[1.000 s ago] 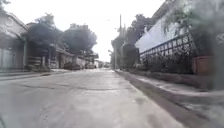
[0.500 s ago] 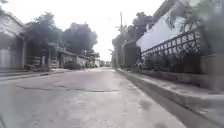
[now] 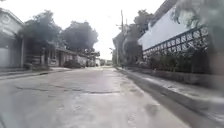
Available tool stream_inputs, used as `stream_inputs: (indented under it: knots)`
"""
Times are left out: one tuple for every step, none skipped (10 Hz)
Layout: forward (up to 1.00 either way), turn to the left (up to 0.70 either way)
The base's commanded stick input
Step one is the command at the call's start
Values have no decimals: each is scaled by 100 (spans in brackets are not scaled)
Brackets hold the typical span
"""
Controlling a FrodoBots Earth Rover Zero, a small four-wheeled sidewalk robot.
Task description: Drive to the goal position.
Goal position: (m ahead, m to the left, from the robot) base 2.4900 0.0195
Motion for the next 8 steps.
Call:
stream_inputs:
  knots:
    - [50, -3]
    - [50, -13]
    - [50, -23]
    - [50, -33]
    - [50, -43]
    - [50, -39]
    - [50, -4]
    - [50, 0]
